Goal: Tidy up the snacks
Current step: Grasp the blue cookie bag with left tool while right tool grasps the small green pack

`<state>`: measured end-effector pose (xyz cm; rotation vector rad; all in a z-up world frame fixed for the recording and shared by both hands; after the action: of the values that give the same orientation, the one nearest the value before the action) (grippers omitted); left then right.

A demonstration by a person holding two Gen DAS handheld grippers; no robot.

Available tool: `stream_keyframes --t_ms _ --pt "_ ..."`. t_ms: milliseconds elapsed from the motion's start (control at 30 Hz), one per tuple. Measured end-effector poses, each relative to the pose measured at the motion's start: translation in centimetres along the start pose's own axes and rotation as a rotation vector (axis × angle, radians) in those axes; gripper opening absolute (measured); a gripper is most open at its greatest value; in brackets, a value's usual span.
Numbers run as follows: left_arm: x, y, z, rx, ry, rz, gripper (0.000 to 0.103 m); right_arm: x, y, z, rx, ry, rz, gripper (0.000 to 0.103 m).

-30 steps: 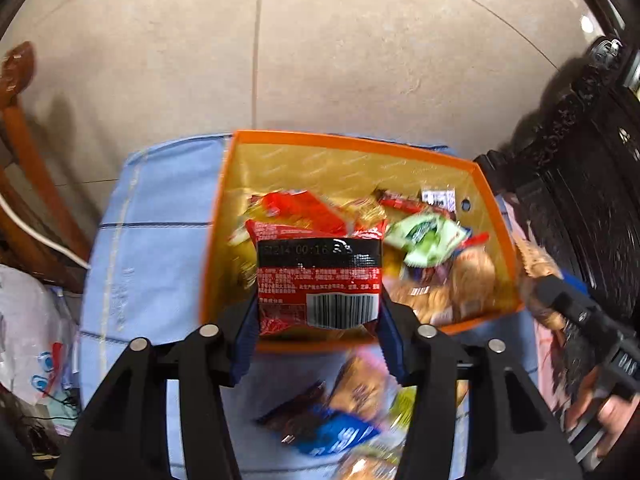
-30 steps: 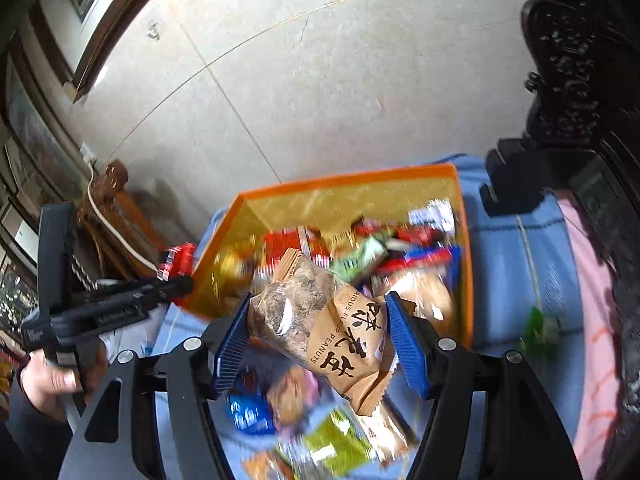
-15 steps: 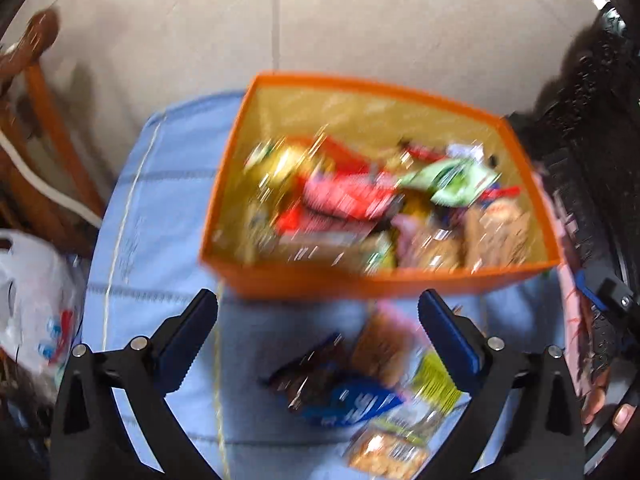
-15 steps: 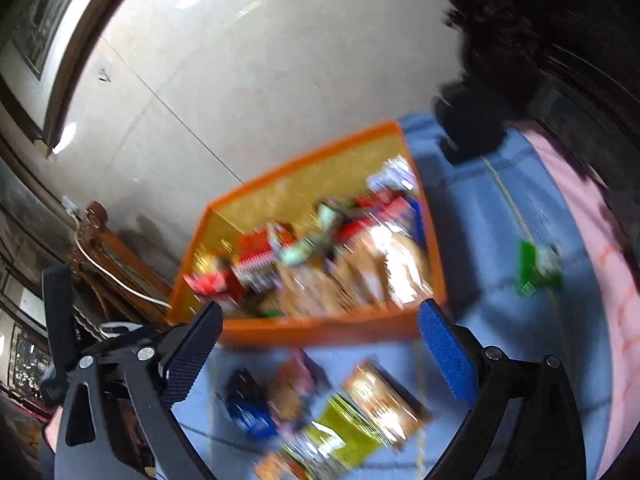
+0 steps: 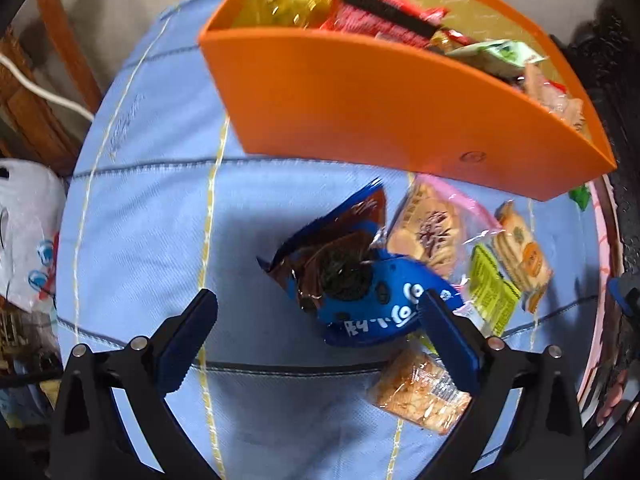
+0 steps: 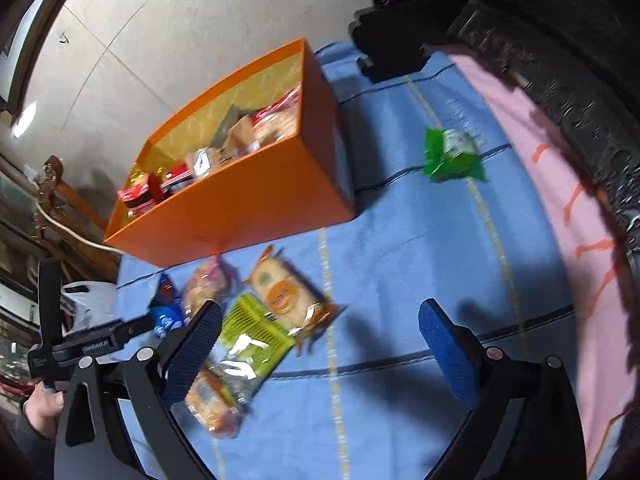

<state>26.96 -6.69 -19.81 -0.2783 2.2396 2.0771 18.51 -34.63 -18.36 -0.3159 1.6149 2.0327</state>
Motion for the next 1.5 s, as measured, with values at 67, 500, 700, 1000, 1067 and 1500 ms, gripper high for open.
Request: stream_keyframes --t_ms 67,500,700,1000,1067,1500 --pt "-0.2 0.0 0.3 -0.006 0.031 -0.026 0.098 -0.6 -0.2 -1.7 0.019 -0.080 -0.013 0.099" --pt "-0.9 -3.1 1.6 0.054 0.139 0.064 0.099 -7.9 -7.6 -9.9 0.345 -0.015 0.034 0.098" --pt "-1.5 -1.6 3.7 0.080 0.207 0.042 0.099 -6.8 -10.2 -11.0 0.375 0.046 0.156 0.047" --pt "0.5 -0.5 4.8 0.082 0.245 0.066 0.099 -1.1 -3.0 -6.1 0.177 0.022 0.067 0.041" --pt "0.2 -0.6 4.5 0.061 0.243 0.065 0.099 0.7 -2.7 -4.4 0.136 0.066 0.099 0.041" --pt "1.4 -2.3 4.9 0.055 0.215 0.111 0.054 7.3 -0.7 3.1 -0.006 0.163 0.189 0.042"
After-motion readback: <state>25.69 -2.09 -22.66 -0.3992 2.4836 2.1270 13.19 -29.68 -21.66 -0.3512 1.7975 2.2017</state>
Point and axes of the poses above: each gripper's, at about its wrist camera, not at the fingertips, and y roughly against the way its jaws point, z to its left, x to its underside, the point moved 8 cm from there along -y, roughly the way its jaws point, and after that the axes turned 15 degrees about y, right-handed, at the moved point
